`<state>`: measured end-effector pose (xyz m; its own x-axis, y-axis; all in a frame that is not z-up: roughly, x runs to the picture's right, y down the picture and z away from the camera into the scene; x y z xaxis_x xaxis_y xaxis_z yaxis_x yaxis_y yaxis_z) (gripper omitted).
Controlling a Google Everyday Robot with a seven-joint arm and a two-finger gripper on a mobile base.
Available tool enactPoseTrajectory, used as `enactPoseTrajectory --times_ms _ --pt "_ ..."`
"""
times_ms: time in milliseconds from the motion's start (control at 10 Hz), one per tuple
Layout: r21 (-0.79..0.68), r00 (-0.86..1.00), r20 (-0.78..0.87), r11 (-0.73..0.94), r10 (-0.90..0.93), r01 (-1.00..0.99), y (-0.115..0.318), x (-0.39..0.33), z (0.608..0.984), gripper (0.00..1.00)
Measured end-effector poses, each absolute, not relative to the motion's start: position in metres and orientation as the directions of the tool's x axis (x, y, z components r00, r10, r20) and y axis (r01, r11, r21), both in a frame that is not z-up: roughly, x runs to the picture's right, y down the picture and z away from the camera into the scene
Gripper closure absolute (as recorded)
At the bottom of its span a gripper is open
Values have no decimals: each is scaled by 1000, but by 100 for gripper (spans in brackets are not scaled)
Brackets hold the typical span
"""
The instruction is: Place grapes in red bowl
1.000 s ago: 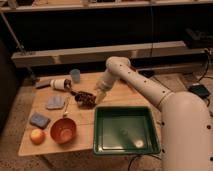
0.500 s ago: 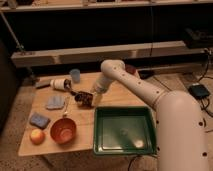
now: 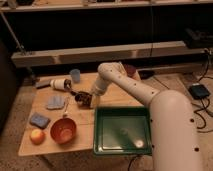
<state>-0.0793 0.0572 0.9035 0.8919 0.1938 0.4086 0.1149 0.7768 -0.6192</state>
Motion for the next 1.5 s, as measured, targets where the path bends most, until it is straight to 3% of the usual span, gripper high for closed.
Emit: enactPoseTrajectory --times_ms 300,800,1000,1500 --pt "-637 894 399 763 205 110 62 -77 914 42" --pt "-657 873 409 750 264 81 52 -77 905 95" --pt "-643 860 431 761 273 81 38 -83 892 100" --pt "-567 817 506 821 277 73 -34 -82 825 99"
